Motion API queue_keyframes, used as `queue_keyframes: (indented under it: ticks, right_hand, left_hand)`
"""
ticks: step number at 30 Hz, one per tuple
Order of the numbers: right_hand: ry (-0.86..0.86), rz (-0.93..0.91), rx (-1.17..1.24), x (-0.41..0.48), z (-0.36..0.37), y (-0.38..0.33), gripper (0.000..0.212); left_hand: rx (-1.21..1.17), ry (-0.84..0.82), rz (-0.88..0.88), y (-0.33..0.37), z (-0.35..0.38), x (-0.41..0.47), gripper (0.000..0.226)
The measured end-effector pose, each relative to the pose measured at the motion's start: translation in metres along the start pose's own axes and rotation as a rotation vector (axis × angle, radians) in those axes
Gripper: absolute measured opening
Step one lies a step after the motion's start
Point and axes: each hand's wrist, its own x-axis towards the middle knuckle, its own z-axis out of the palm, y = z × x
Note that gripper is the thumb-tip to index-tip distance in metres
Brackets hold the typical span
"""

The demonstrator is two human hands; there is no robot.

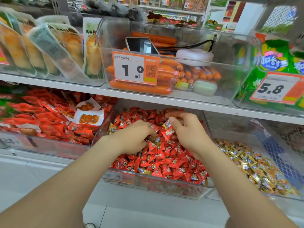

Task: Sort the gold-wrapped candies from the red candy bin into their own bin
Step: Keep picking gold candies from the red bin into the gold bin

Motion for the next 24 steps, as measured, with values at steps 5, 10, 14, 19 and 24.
queue_keyframes:
  ticks: [5, 10, 14, 19, 24]
  right_hand:
    - [0.058, -0.121, -0.248, -0.004, -0.006, 0.003, 0.016]
    - [0.016, -0.271, -0.364, -0.01, -0.008, 0.001, 0.017]
    - [0.028, -0.143, -0.177, -0.015, -0.011, -0.001, 0.022]
    - [-0.018, -0.043, -0.092, -0.015, -0.006, -0.005, 0.037]
    - [-0.105, -0.079, -0.092, -0.018, 0.002, -0.016, 0.018]
  left_hand:
    - [-0.016, 0.052, -0.023, 0.009, 0.001, 0.006, 0.024]
    - [-0.19, 0.13, -0.058, 0.004, -0.008, -0.002, 0.016]
    - [-0.278, 0.149, -0.158, 0.007, -0.015, -0.012, 0.028]
    - [-0.575, 0.178, -0.268, 0.014, -0.028, -0.026, 0.014]
    - [-0.972, 0.243, -0.448, 0.024, -0.034, -0.036, 0.027]
